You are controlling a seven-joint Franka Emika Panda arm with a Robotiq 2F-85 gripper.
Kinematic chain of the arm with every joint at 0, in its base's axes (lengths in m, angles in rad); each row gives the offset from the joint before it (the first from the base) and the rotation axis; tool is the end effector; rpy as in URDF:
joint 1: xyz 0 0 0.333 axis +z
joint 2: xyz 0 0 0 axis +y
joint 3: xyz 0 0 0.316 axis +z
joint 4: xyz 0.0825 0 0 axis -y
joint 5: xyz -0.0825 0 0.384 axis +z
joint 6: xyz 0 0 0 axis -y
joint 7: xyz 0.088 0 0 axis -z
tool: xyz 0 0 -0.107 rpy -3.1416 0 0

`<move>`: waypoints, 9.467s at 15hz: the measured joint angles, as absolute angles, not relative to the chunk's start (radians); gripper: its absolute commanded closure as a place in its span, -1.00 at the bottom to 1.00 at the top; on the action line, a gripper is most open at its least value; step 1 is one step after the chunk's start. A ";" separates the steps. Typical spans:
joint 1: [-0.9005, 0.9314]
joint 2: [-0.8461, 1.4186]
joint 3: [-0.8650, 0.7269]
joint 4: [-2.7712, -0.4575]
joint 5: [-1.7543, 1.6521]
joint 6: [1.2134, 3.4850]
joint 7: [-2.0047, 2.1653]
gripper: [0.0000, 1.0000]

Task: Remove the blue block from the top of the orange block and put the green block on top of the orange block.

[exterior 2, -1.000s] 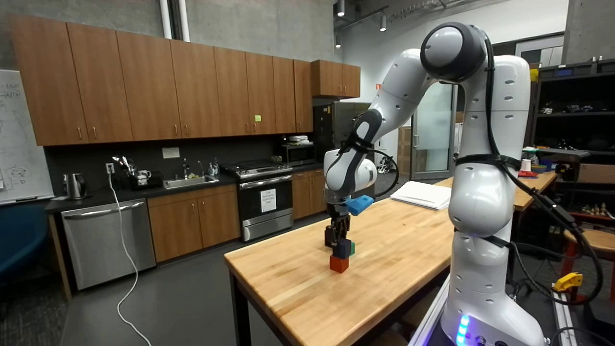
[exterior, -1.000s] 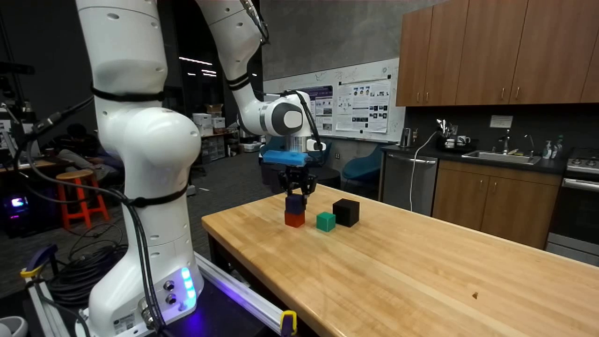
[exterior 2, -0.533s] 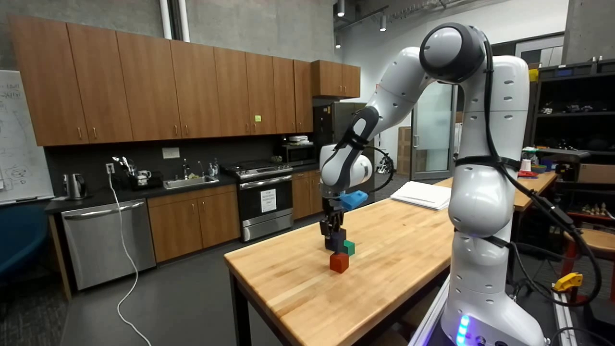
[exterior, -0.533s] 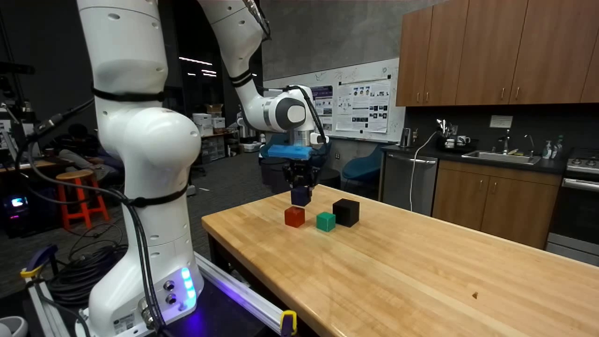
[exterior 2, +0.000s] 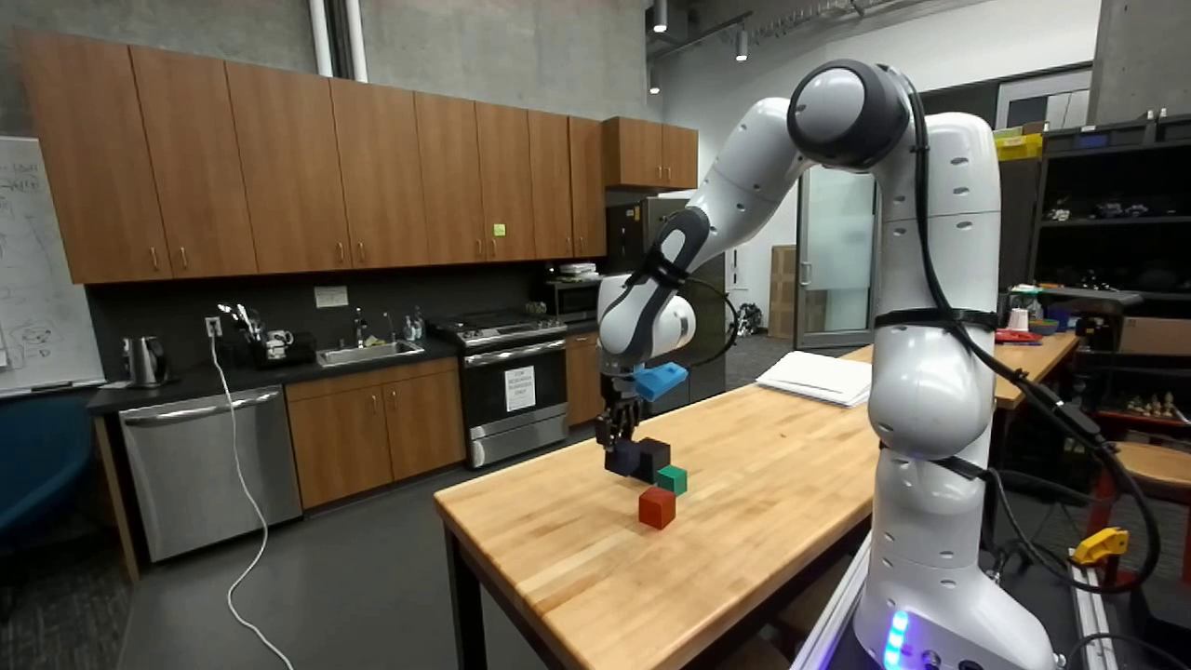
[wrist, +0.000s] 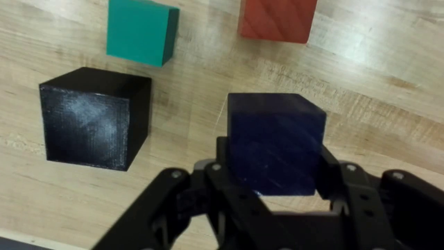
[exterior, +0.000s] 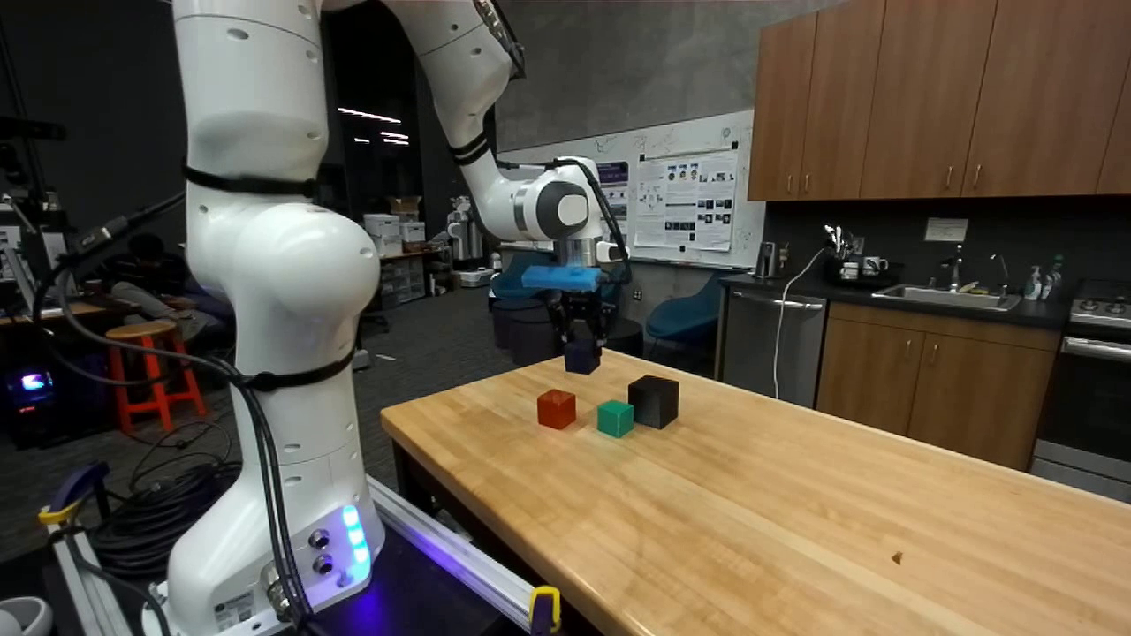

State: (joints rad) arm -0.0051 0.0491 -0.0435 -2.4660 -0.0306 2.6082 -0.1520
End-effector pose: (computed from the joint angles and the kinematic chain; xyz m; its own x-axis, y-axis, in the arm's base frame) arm 0.4869 -0.0231 0.2835 0.9876 0.1298 0.0886 0.1273 -0.9913 0.0339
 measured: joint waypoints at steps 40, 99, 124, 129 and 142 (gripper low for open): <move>-0.067 0.271 -0.037 -2.186 -0.031 2.489 -0.077 -1.00; -0.118 -0.010 -0.120 -2.537 -0.041 2.503 -0.173 0.53; -0.021 -0.099 -0.017 -2.648 -0.041 2.503 -0.079 0.53; -0.023 -0.096 -0.018 -2.648 -0.041 2.506 -0.079 0.53; -0.024 -0.055 -0.024 -2.646 -0.041 2.535 -0.086 0.53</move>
State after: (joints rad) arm -0.0241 -0.0548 -0.0241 -2.6458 -0.0409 2.5351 -0.0861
